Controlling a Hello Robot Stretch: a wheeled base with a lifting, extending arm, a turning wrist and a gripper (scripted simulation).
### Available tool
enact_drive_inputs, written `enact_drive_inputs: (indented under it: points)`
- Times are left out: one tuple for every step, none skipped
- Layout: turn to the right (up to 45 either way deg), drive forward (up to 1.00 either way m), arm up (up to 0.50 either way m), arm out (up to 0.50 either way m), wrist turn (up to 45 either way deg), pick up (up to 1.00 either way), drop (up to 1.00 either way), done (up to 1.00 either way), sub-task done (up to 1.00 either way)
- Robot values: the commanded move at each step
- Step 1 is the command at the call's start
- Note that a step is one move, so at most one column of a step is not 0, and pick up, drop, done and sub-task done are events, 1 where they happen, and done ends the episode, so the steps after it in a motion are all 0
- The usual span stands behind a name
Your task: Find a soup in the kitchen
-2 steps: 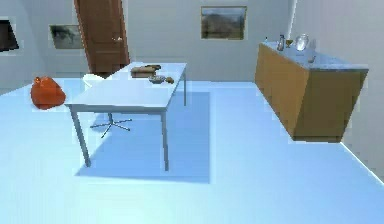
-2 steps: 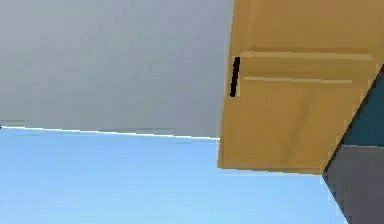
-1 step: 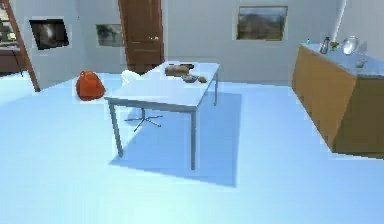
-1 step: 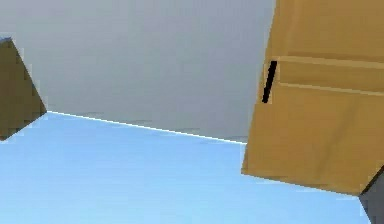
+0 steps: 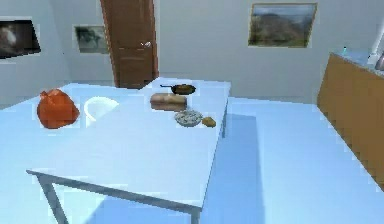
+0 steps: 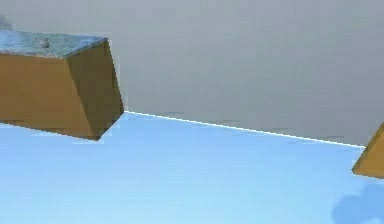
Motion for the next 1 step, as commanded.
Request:
enact_drive_inputs:
  points:
    - [-3.0, 0.00, 0.00, 0.00, 0.0, 0.00, 0.00, 0.00, 0.00]
